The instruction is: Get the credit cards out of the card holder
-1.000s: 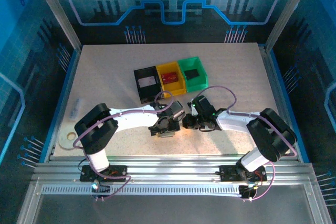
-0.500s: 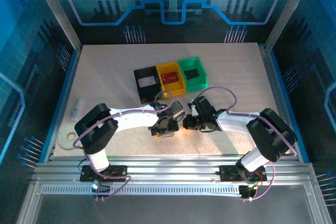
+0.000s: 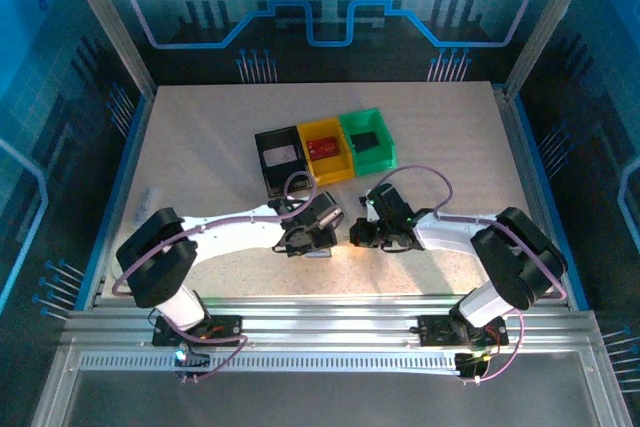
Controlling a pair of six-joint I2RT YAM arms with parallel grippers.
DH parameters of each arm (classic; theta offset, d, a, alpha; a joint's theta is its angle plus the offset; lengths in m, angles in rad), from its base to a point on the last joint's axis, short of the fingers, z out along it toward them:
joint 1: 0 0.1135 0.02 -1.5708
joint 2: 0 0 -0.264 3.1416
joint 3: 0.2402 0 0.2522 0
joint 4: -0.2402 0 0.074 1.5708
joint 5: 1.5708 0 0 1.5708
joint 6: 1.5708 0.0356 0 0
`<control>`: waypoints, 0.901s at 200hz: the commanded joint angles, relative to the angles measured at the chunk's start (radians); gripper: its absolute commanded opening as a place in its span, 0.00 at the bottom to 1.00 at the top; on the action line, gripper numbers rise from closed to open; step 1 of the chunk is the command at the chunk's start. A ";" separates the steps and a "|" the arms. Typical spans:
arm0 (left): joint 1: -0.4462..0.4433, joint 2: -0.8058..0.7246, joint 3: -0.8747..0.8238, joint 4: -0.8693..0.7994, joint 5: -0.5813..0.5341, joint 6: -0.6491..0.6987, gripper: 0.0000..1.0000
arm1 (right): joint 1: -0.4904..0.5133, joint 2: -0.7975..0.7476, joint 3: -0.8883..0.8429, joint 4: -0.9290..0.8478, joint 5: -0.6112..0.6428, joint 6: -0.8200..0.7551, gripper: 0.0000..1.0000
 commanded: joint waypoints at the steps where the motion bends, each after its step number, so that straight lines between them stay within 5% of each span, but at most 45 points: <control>1: -0.004 -0.055 -0.047 0.045 -0.027 -0.038 0.72 | -0.024 -0.035 -0.012 -0.013 -0.006 0.002 0.00; 67: 0.016 -0.143 -0.185 0.155 -0.014 -0.117 0.72 | -0.059 -0.111 -0.009 -0.061 -0.002 -0.017 0.00; 180: 0.085 -0.261 -0.285 0.116 -0.023 -0.120 0.73 | -0.068 -0.237 0.068 -0.207 -0.009 -0.058 0.00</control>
